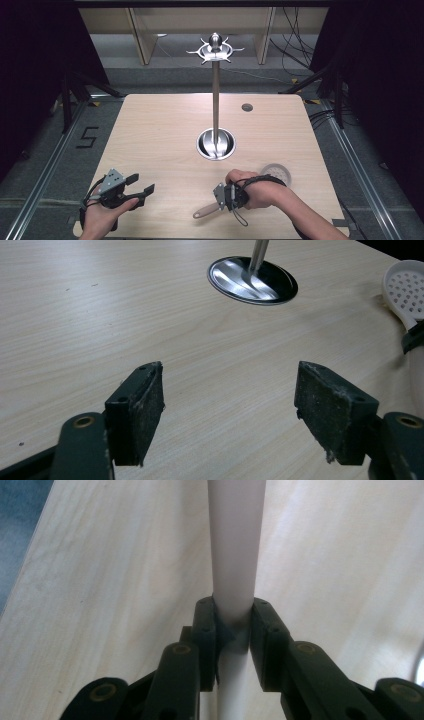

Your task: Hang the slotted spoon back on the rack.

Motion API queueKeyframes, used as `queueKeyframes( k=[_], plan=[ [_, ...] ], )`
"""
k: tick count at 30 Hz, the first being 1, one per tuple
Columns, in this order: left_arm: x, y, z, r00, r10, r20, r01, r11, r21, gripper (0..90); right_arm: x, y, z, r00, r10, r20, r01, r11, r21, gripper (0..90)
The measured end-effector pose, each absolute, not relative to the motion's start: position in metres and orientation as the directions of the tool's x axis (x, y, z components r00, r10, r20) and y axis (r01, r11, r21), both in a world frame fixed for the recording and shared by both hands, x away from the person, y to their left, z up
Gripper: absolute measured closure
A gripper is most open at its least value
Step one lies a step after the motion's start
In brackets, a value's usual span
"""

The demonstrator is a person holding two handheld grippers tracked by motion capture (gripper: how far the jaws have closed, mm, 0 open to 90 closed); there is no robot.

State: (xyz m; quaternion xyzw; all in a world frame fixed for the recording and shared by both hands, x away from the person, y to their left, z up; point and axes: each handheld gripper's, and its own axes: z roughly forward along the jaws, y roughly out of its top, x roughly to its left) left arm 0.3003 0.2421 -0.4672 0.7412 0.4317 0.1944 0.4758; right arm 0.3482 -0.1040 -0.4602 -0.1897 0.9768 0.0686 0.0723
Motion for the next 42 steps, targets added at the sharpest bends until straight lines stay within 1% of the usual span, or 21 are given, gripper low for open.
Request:
queueKeyframes(
  k=[3, 5, 6, 8, 9, 11, 12, 13, 14, 15, 16, 17, 18, 19, 21, 25, 26, 27, 31, 35, 42],
  plan=[
    [0.301, 0.242, -0.467, 0.555, 0.824, -0.114, 0.448, -0.181, 0.876, 27.5, 0.349, -0.114, -0.451, -0.944, -0.262, -0.200, -0.298, 0.937, 0.183, 75.6],
    [0.302, 0.243, -0.467, 0.564, 0.821, -0.090, 0.433, -0.202, 0.878, 27.5, 0.352, -0.119, -0.446, -0.947, -0.230, -0.224, -0.279, 0.935, 0.217, 75.6],
    [0.300, 0.242, -0.467, 0.550, 0.826, -0.122, 0.457, -0.176, 0.872, 27.5, 0.352, -0.122, -0.443, -0.950, -0.206, -0.235, -0.262, 0.935, 0.239, 75.6],
    [0.300, 0.242, -0.467, 0.551, 0.826, -0.120, 0.455, -0.177, 0.873, 27.5, 0.353, -0.124, -0.441, -0.951, -0.191, -0.244, -0.253, 0.933, 0.255, 75.6],
    [0.301, 0.243, -0.467, 0.553, 0.825, -0.116, 0.452, -0.180, 0.874, 27.5, 0.356, -0.131, -0.432, -0.949, -0.136, -0.284, -0.218, 0.934, 0.282, 75.6],
    [0.301, 0.243, -0.467, 0.552, 0.825, -0.117, 0.453, -0.179, 0.873, 27.5, 0.356, -0.138, -0.426, -0.952, -0.077, -0.297, -0.173, 0.934, 0.311, 75.6],
    [0.301, 0.243, -0.467, 0.552, 0.825, -0.117, 0.453, -0.179, 0.873, 27.5, 0.356, -0.138, -0.426, -0.952, -0.077, -0.297, -0.173, 0.934, 0.311, 75.6],
    [0.301, 0.243, -0.467, 0.552, 0.825, -0.117, 0.452, -0.178, 0.874, 27.5, 0.359, -0.146, -0.420, -0.950, -0.012, -0.313, -0.135, 0.918, 0.373, 75.6],
    [0.301, 0.243, -0.467, 0.553, 0.825, -0.116, 0.452, -0.180, 0.874, 27.5, 0.359, -0.146, -0.420, -0.950, -0.012, -0.313, -0.135, 0.918, 0.373, 75.6],
    [0.300, 0.242, -0.467, 0.551, 0.826, -0.118, 0.454, -0.178, 0.873, 27.5, 0.365, -0.152, -0.415, -0.947, -0.016, -0.322, -0.165, 0.881, 0.443, 75.6],
    [0.300, 0.242, -0.467, 0.551, 0.826, -0.118, 0.454, -0.178, 0.873, 27.5, 0.365, -0.152, -0.415, -0.947, -0.016, -0.322, -0.165, 0.881, 0.443, 75.6],
    [0.301, 0.243, -0.467, 0.558, 0.823, -0.104, 0.442, -0.189, 0.877, 27.5, 0.360, -0.158, -0.412, -0.944, 0.109, -0.312, -0.047, 0.890, 0.454, 75.6],
    [0.300, 0.242, -0.468, 0.550, 0.827, -0.120, 0.456, -0.177, 0.872, 27.5, 0.365, -0.164, -0.408, -0.946, 0.131, -0.297, -0.045, 0.852, 0.521, 75.6],
    [0.301, 0.243, -0.467, 0.555, 0.825, -0.109, 0.446, -0.184, 0.876, 27.6, 0.365, -0.167, -0.405, -0.935, 0.184, -0.304, -0.013, 0.838, 0.545, 75.6],
    [0.300, 0.243, -0.467, 0.552, 0.826, -0.117, 0.454, -0.179, 0.873, 27.6, 0.367, -0.170, -0.403, -0.932, 0.196, -0.304, -0.011, 0.825, 0.565, 75.6],
    [0.301, 0.243, -0.467, 0.556, 0.823, -0.116, 0.447, -0.178, 0.877, 27.5, 0.371, -0.182, -0.396, -0.908, 0.305, -0.286, 0.026, 0.724, 0.689, 75.6],
    [0.301, 0.243, -0.468, 0.555, 0.823, -0.117, 0.448, -0.178, 0.876, 27.5, 0.371, -0.182, -0.396, -0.908, 0.305, -0.286, 0.026, 0.724, 0.689, 75.6],
    [0.301, 0.243, -0.468, 0.555, 0.823, -0.118, 0.449, -0.177, 0.876, 27.6, 0.370, -0.187, -0.393, -0.897, 0.352, -0.266, 0.057, 0.690, 0.721, 75.6],
    [0.300, 0.242, -0.468, 0.549, 0.826, -0.126, 0.452, -0.167, 0.876, 27.5, 0.371, -0.192, -0.391, -0.883, 0.392, -0.256, 0.061, 0.638, 0.767, 75.6],
    [0.301, 0.243, -0.467, 0.555, 0.823, -0.120, 0.446, -0.173, 0.878, 27.6, 0.373, -0.205, -0.386, -0.839, 0.503, -0.208, 0.095, 0.512, 0.854, 75.7],
    [0.301, 0.243, -0.467, 0.561, 0.821, -0.108, 0.438, -0.183, 0.880, 27.6, 0.373, -0.212, -0.380, -0.784, 0.601, -0.157, 0.123, 0.398, 0.909, 75.7]
  ],
)
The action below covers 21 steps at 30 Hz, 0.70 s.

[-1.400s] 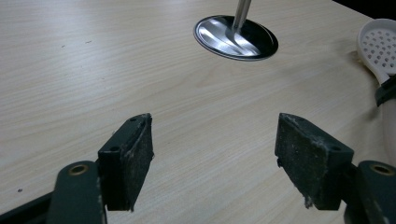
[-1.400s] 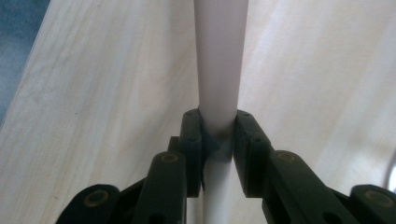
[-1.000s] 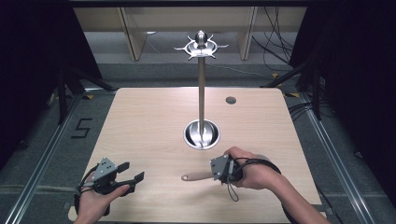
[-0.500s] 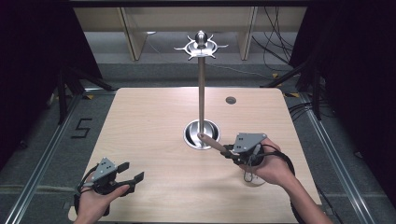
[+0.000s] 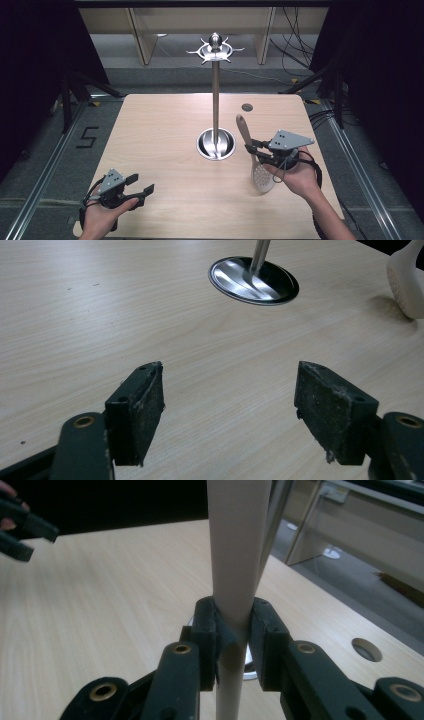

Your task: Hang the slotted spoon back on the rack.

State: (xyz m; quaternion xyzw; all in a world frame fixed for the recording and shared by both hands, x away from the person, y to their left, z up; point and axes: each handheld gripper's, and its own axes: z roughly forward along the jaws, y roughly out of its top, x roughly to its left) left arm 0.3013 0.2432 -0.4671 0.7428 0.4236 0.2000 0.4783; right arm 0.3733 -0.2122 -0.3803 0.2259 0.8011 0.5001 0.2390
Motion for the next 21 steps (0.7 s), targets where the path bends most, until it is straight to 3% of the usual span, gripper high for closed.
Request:
queueKeyframes(
  k=[12, 21],
  plan=[
    [0.302, 0.244, -0.467, 0.568, 0.818, -0.088, 0.424, -0.199, 0.883, 27.6, 0.368, -0.206, -0.366, -0.720, 0.686, -0.103, 0.125, 0.275, 0.953, 75.6],
    [0.300, 0.242, -0.467, 0.546, 0.828, -0.131, 0.449, -0.157, 0.880, 27.6, 0.371, -0.195, -0.352, -0.685, 0.725, -0.071, 0.110, 0.200, 0.974, 75.6]
  ],
)
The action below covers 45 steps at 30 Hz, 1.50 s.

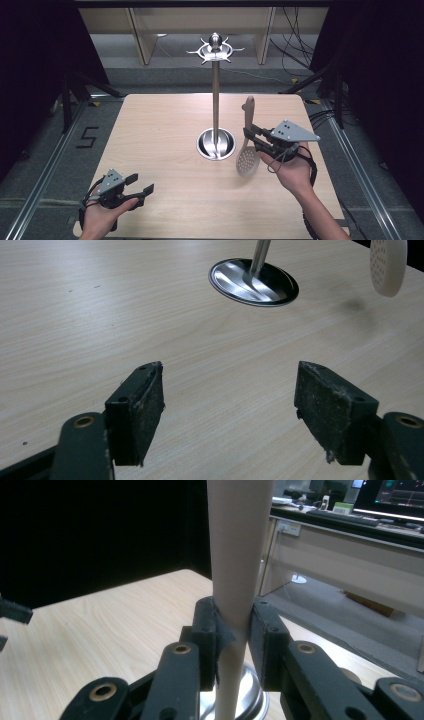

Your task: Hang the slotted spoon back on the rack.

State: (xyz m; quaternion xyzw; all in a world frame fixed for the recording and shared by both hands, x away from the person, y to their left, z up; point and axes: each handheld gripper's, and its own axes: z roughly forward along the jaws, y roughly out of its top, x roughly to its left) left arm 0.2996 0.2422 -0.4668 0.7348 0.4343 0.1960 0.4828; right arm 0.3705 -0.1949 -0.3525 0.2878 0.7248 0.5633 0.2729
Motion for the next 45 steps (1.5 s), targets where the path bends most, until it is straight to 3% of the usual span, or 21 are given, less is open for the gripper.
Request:
queueKeyframes(
  k=[3, 24, 45],
  plan=[
    [0.302, 0.245, -0.466, 0.575, 0.815, -0.073, 0.412, -0.211, 0.886, 27.6, 0.371, -0.193, -0.350, -0.681, 0.728, -0.077, 0.103, 0.200, 0.974, 75.6],
    [0.302, 0.244, -0.466, 0.572, 0.816, -0.085, 0.419, -0.201, 0.886, 27.6, 0.377, -0.176, -0.336, -0.626, 0.779, -0.037, 0.094, 0.122, 0.988, 75.6],
    [0.302, 0.244, -0.466, 0.569, 0.817, -0.091, 0.422, -0.195, 0.885, 27.6, 0.388, -0.170, -0.326, -0.600, 0.798, -0.052, 0.066, 0.115, 0.991, 75.5]
  ],
)
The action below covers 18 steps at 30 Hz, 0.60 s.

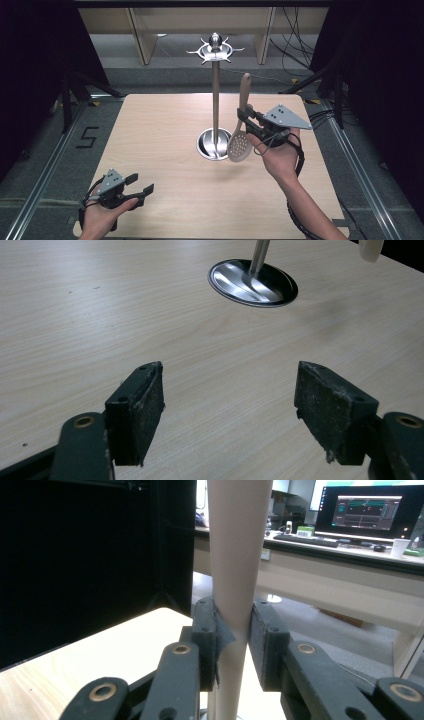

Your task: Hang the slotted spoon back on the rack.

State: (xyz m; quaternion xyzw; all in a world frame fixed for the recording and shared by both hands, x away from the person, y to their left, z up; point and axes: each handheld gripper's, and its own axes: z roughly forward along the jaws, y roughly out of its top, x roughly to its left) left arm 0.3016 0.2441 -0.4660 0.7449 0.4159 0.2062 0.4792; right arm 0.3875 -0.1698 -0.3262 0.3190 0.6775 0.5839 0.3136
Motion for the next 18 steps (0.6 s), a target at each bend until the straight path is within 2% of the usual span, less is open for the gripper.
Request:
queueKeyframes(
  k=[1, 3, 5, 7, 12, 18],
  plan=[
    [0.3003, 0.2432, -0.4661, 0.559, 0.822, -0.112, 0.439, -0.178, 0.881, 27.6, 0.3863, -0.1684, -0.3257, -0.597, 0.802, -0.026, 0.091, 0.100, 0.991, 75.5],
    [0.2994, 0.2424, -0.4662, 0.550, 0.826, -0.126, 0.451, -0.167, 0.877, 27.6, 0.3887, -0.1691, -0.3248, -0.594, 0.803, -0.049, 0.070, 0.113, 0.991, 75.5],
    [0.2996, 0.2424, -0.4663, 0.549, 0.827, -0.125, 0.449, -0.165, 0.878, 27.6, 0.3898, -0.1687, -0.3242, -0.596, 0.801, -0.045, 0.073, 0.110, 0.991, 75.5],
    [0.3029, 0.2451, -0.4656, 0.579, 0.812, -0.071, 0.407, -0.213, 0.888, 27.6, 0.3896, -0.1679, -0.3234, -0.597, 0.802, -0.028, 0.087, 0.100, 0.991, 75.5],
    [0.3003, 0.2430, -0.4661, 0.559, 0.822, -0.112, 0.439, -0.178, 0.881, 27.6, 0.3930, -0.1691, -0.3211, -0.587, 0.807, -0.065, 0.054, 0.119, 0.991, 75.5],
    [0.3011, 0.2435, -0.4661, 0.565, 0.818, -0.104, 0.431, -0.186, 0.883, 27.6, 0.3951, -0.1660, -0.3183, -0.590, 0.807, -0.019, 0.098, 0.095, 0.991, 75.5]
  ],
)
